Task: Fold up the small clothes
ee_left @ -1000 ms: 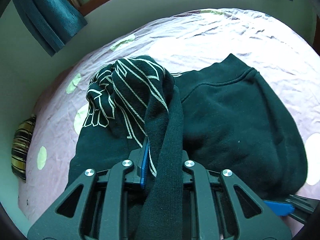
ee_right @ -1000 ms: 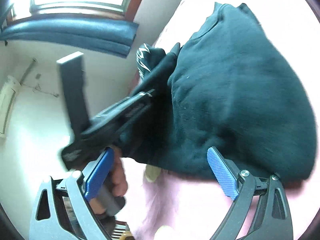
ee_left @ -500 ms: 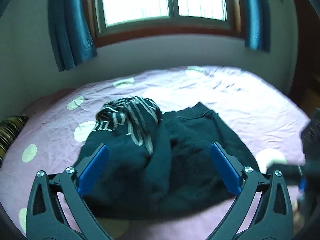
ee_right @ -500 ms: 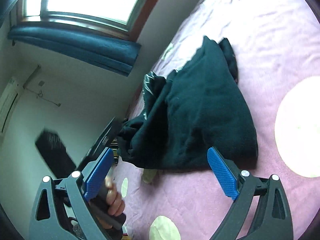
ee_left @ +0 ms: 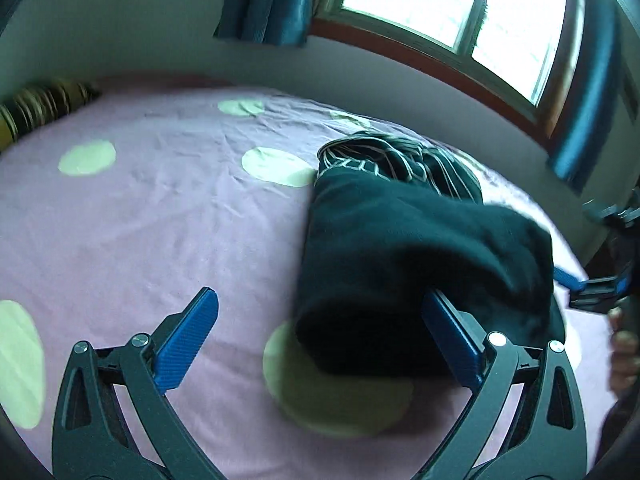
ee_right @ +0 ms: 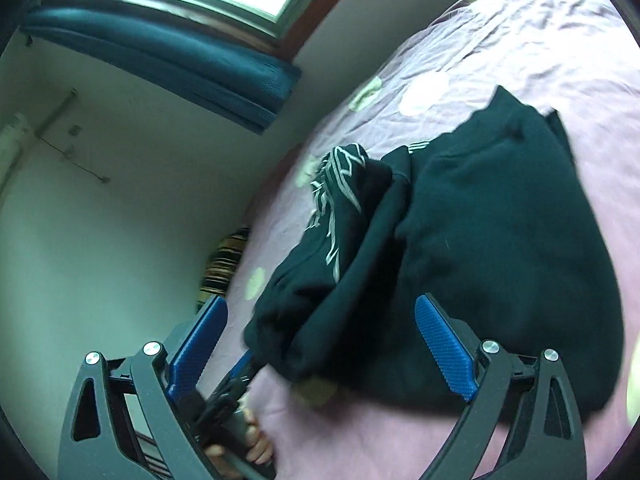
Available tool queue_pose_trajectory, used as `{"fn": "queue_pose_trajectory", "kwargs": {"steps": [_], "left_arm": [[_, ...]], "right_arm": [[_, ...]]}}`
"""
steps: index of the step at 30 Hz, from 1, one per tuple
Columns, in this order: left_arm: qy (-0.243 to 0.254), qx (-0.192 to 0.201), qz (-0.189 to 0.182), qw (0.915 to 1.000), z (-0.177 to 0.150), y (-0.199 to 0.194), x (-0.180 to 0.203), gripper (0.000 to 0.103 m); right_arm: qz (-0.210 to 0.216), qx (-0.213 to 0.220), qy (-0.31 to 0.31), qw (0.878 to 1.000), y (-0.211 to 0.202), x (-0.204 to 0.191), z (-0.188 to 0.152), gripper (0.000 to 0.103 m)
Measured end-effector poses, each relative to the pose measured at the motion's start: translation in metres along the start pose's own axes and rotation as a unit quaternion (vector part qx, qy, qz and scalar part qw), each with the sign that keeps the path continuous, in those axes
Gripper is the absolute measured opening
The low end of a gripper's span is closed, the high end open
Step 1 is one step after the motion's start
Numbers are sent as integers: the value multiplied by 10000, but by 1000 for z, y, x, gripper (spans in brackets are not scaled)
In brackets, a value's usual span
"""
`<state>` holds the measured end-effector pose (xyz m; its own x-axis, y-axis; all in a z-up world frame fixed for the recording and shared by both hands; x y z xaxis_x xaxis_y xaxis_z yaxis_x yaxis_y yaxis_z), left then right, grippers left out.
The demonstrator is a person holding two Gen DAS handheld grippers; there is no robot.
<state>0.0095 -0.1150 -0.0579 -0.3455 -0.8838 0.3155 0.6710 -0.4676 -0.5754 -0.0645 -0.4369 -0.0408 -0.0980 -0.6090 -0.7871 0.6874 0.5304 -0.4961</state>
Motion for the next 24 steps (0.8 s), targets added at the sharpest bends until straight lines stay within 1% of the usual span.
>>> {"fn": "queue_pose_trajectory", "kwargs": {"steps": [2, 4, 6, 8, 10, 13, 15, 18, 20, 21, 22, 23, 24], "left_arm": [[92, 21, -18, 10000, 6, 6, 1, 101], [390, 288, 29, 9988, 4, 3, 7, 101], [600, 473, 63, 9971, -2, 2, 13, 101], [643, 417, -16, 9971, -1, 4, 13, 101], [578, 437, -102, 9973, -1, 5, 10, 101], [416, 453, -213, 9979, 0, 4, 3, 101], [335, 447, -253, 9981, 0, 3, 1, 101], [271, 406, -304, 9983, -1, 3, -1, 101], [238, 343, -339, 9986, -1, 5, -2, 101], [210, 318, -363, 9986, -1, 6, -3, 101], [182, 297, -392, 9986, -2, 7, -4, 101], [146, 276, -417, 9986, -2, 8, -5, 101], [98, 255, -433, 9987, -3, 8, -6, 101]], "right_arm": [[-219, -65, -3, 9997, 21, -1, 19, 94], [-379, -33, 99, 9992, 39, 0, 40, 94], [-416, -101, 206, 9989, 56, 3, 57, 94], [-525, -215, 208, 9982, 76, 6, 72, 94], [-573, -316, 226, 9976, 92, 10, 84, 94], [-560, -573, 348, 9962, 113, 17, 93, 94], [-677, -702, 351, 9946, 122, 21, 95, 94], [-732, -769, 217, 9941, 130, 18, 94, 94], [-800, -809, -13, 9935, 133, 10, 93, 91], [-906, -818, -151, 9924, 135, 6, 92, 87], [-1065, -796, -308, 9906, 136, 1, 90, 66], [-1223, -782, -430, 9885, 137, -2, 89, 52], [-1262, -783, -455, 9879, 138, -4, 88, 39]]}}
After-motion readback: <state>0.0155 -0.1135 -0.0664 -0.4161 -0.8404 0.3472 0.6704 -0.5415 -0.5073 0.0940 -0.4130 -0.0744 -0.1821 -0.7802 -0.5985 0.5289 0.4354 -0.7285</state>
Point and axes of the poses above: each gripper's, at about its wrist camera, not at the fingertips, and y roughly the way its jaws point, x to its right, z to its top, the point moved 2 cm from there along y, roughly the way its jaws point, and after that the axes turned 6 degrees about -z, right-handed, at the moved point
